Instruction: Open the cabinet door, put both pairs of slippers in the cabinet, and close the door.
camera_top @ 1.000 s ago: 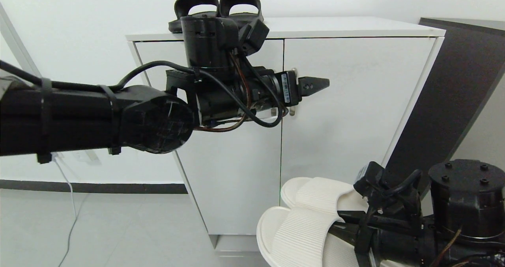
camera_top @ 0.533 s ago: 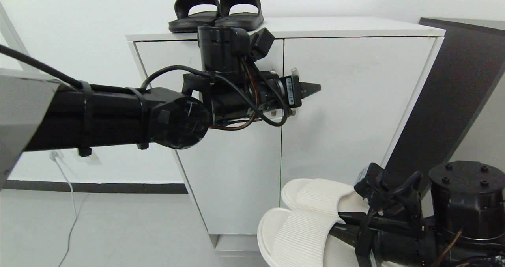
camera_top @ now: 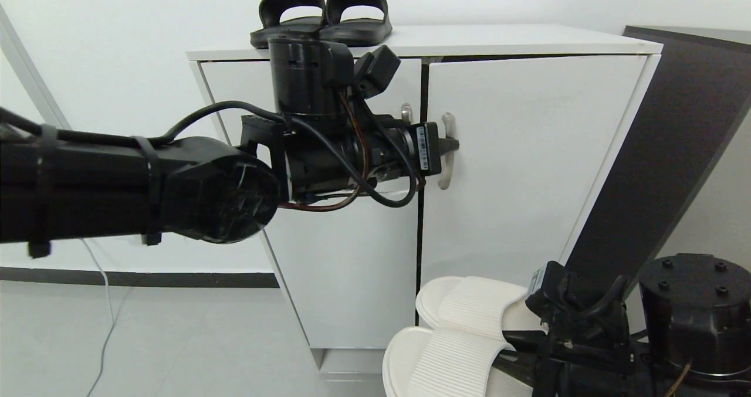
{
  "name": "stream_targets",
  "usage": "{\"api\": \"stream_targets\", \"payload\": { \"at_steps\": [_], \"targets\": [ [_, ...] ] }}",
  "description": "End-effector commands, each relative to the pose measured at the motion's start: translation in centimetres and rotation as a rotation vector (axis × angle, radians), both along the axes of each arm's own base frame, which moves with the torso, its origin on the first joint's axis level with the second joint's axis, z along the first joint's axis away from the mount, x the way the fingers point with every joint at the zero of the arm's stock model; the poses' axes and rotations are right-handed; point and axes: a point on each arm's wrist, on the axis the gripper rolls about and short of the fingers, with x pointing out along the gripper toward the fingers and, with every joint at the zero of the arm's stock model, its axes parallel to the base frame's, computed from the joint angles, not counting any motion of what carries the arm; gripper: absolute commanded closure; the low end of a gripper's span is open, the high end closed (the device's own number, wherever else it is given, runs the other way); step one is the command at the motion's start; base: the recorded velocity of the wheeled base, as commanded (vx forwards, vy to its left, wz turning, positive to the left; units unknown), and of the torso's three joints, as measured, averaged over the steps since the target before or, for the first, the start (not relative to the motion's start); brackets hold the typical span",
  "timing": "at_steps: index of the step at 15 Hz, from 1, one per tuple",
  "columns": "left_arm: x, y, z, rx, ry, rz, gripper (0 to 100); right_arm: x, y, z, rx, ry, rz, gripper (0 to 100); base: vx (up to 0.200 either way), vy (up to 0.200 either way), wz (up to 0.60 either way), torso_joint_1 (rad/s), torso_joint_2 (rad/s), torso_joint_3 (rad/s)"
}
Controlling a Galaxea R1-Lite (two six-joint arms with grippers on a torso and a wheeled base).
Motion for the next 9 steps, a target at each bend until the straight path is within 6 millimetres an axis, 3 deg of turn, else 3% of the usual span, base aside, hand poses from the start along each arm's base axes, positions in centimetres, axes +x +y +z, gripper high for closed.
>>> {"api": "stream_targets", "payload": {
  "at_steps": [1, 9],
  "targets": [
    [-1.8, 1.3, 1.3, -0.017, -0.022, -0.003, 100, -0.2, 0.0, 0.0, 0.001, -0.001, 0.006, 100, 0.0, 0.0, 0.0, 0.0, 0.0, 0.0],
    [-4.6, 3.5, 1.6, -0.012, -0.018, -0.006, 100, -0.3, 0.0, -0.1, 0.012, 0.009, 0.034, 100, 0.0, 0.0, 0.0, 0.0, 0.0, 0.0]
  ]
}}
